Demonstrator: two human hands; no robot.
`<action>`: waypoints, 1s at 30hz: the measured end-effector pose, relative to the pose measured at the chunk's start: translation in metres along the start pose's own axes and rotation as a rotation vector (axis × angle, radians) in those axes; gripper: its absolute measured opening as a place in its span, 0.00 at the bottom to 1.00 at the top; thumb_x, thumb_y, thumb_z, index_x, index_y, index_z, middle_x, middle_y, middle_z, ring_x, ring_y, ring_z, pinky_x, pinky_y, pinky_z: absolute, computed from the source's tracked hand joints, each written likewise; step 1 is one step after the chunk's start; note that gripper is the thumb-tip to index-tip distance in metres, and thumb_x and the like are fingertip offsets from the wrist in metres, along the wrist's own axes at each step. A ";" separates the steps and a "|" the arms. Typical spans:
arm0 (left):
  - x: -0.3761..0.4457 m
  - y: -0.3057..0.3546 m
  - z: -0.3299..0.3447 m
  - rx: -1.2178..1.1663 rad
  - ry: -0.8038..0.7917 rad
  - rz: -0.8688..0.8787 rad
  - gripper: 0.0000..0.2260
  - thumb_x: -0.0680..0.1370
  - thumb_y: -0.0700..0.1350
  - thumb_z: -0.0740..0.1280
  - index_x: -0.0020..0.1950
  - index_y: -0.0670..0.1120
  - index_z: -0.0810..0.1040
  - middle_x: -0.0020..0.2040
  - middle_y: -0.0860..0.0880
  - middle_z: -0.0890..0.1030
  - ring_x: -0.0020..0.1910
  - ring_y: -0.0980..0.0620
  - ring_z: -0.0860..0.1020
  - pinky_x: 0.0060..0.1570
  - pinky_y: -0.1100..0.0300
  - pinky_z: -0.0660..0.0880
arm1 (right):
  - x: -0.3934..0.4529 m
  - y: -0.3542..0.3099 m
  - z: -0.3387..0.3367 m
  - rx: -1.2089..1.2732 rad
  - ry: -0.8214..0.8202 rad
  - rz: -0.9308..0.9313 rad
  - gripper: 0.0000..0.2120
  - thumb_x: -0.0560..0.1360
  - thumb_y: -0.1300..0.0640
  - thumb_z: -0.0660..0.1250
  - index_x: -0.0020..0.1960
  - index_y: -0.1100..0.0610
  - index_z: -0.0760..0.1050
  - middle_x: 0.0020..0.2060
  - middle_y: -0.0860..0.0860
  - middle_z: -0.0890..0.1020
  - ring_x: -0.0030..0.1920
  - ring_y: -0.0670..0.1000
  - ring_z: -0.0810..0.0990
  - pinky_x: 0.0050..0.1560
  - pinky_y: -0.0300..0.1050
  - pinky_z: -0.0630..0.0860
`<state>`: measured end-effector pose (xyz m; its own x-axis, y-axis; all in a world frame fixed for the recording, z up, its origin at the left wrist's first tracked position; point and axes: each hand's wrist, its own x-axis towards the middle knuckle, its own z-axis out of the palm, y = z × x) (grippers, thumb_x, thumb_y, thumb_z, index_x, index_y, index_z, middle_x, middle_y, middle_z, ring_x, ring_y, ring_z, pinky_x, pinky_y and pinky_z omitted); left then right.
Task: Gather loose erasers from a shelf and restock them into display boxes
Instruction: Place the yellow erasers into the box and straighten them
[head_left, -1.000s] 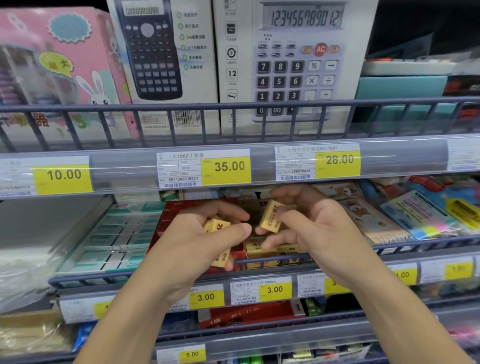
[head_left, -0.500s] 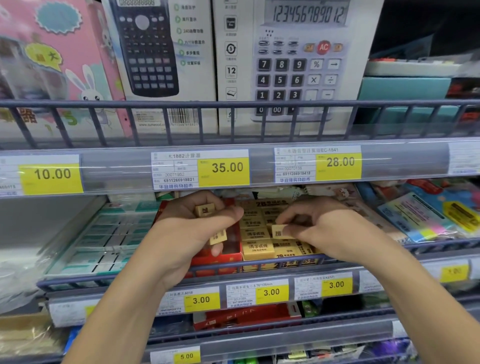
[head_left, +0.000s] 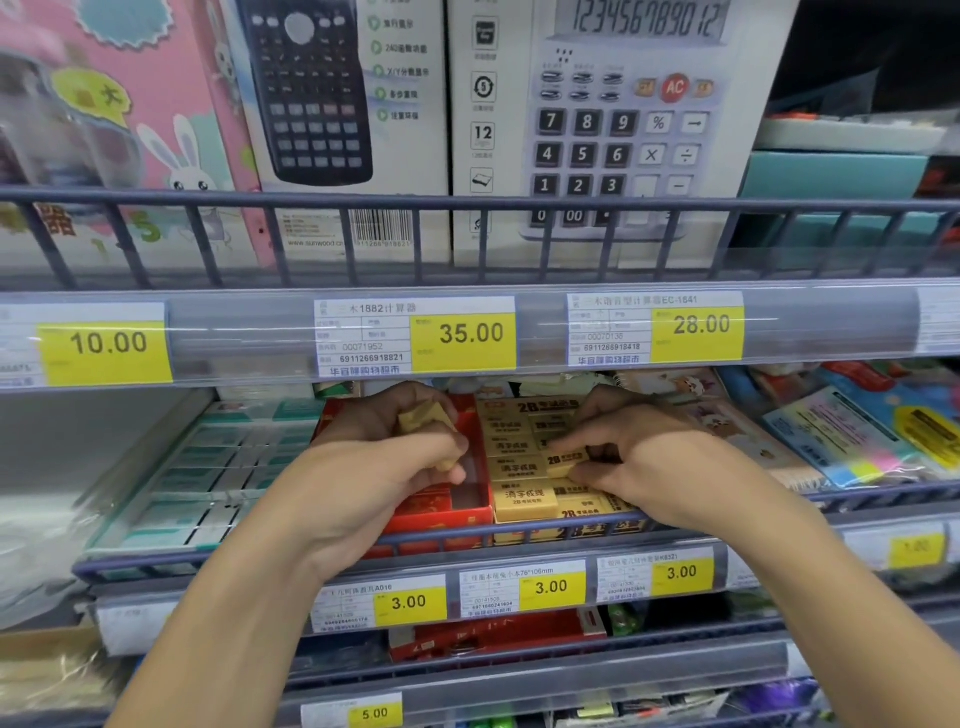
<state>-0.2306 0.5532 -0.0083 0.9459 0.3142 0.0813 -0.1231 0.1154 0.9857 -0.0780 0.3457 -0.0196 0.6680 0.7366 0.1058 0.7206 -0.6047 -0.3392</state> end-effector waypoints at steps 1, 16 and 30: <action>-0.001 0.000 0.000 -0.009 -0.008 -0.008 0.08 0.76 0.27 0.69 0.45 0.39 0.81 0.35 0.43 0.80 0.32 0.51 0.80 0.39 0.63 0.81 | 0.000 0.000 0.000 -0.003 0.012 0.004 0.12 0.78 0.48 0.70 0.59 0.38 0.81 0.54 0.31 0.69 0.55 0.41 0.74 0.53 0.33 0.66; -0.003 0.001 0.003 0.011 -0.144 -0.024 0.13 0.70 0.56 0.74 0.46 0.49 0.88 0.41 0.47 0.85 0.29 0.52 0.75 0.33 0.63 0.78 | -0.022 -0.060 0.013 0.396 0.210 -0.209 0.24 0.71 0.33 0.68 0.66 0.34 0.71 0.40 0.42 0.82 0.38 0.43 0.80 0.39 0.44 0.80; 0.000 -0.003 -0.004 -0.049 -0.085 -0.030 0.17 0.70 0.52 0.74 0.49 0.40 0.85 0.34 0.44 0.77 0.25 0.55 0.66 0.22 0.67 0.64 | -0.018 -0.063 0.014 0.450 0.314 -0.185 0.16 0.73 0.41 0.71 0.58 0.27 0.72 0.37 0.39 0.82 0.38 0.42 0.81 0.38 0.36 0.77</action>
<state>-0.2311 0.5572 -0.0121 0.9712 0.2288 0.0661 -0.1068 0.1704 0.9796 -0.1380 0.3745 -0.0130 0.6107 0.6514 0.4503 0.7267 -0.2352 -0.6454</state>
